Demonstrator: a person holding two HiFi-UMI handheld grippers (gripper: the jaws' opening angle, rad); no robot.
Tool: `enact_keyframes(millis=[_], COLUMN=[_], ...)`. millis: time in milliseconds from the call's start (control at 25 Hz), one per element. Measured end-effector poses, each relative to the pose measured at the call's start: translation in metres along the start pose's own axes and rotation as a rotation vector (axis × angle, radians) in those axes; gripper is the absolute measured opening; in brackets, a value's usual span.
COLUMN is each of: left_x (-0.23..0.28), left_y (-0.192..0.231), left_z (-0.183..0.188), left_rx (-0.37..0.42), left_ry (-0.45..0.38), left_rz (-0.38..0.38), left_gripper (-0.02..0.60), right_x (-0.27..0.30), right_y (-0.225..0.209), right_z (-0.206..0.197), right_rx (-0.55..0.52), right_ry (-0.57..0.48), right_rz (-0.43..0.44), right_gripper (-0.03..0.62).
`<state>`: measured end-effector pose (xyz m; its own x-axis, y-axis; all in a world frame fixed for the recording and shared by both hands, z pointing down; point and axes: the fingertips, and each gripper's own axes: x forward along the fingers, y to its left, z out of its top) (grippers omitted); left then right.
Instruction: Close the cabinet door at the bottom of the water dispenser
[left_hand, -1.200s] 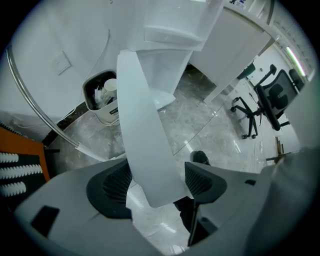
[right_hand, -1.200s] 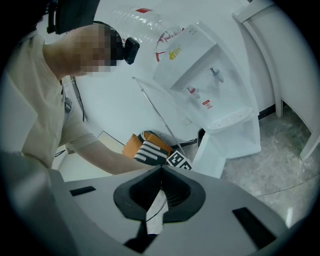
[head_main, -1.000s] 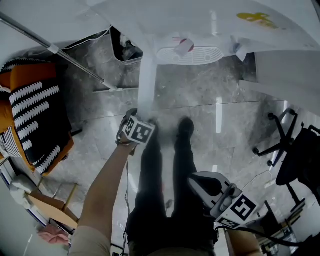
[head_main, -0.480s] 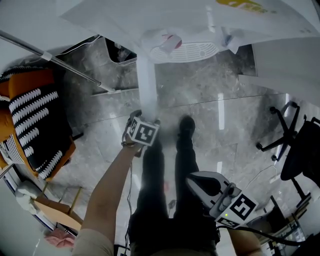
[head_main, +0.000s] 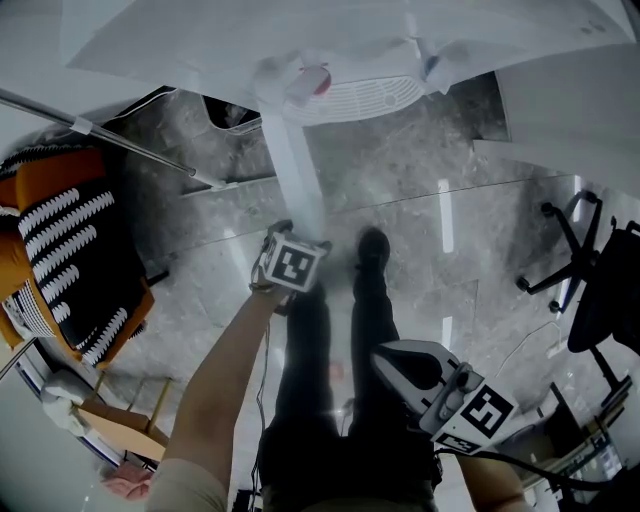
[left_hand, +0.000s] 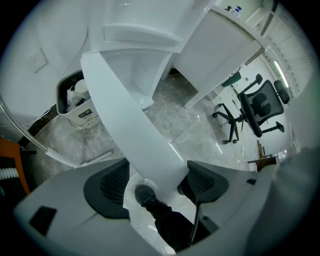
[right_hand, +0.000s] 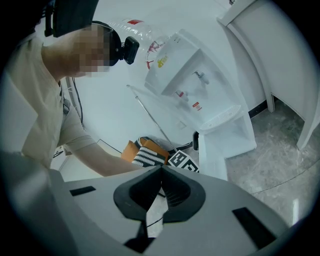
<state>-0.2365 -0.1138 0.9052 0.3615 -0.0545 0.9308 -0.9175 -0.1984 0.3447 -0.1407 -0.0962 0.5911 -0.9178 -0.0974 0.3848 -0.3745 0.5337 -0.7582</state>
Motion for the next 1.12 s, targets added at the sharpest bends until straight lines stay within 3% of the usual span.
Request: enact_keyframes(millis=[200,360,480,680,1120], left_x=[-0.004,-0.002,0.001,0.013,0.019], left_y=[-0.014,-0.039,-0.045,-0.056,-0.065], left_z=[0.016,0.022,0.028,0.021,0.053], left_rx=[0.048,0.177,0.226,0.216,0.267], left_ry=[0.018,0.043,0.054,0.095,0.093], left_rz=[-0.024,-0.099,-0.11,-0.143,-0.067], left_gripper=[0.328,0.33,0.33,0.33,0.33], right_x=[-0.009,-0.012,-0.012,-0.018,-0.056], right_y=[-0.005,-0.005,-0.007,-0.014,-0.042], right_z=[0.002,0.005,0.008,0.007,0.013], right_rx=[0.015,0.025,0.025,0.044,0.023], right_ry=[-0.023,-0.035,-0.041,-0.055,-0.083], right_rz=[-0.022,-0.026,-0.019,-0.028,-0.046], right_gripper=[0.008,0.008,0.008,0.008,0.008])
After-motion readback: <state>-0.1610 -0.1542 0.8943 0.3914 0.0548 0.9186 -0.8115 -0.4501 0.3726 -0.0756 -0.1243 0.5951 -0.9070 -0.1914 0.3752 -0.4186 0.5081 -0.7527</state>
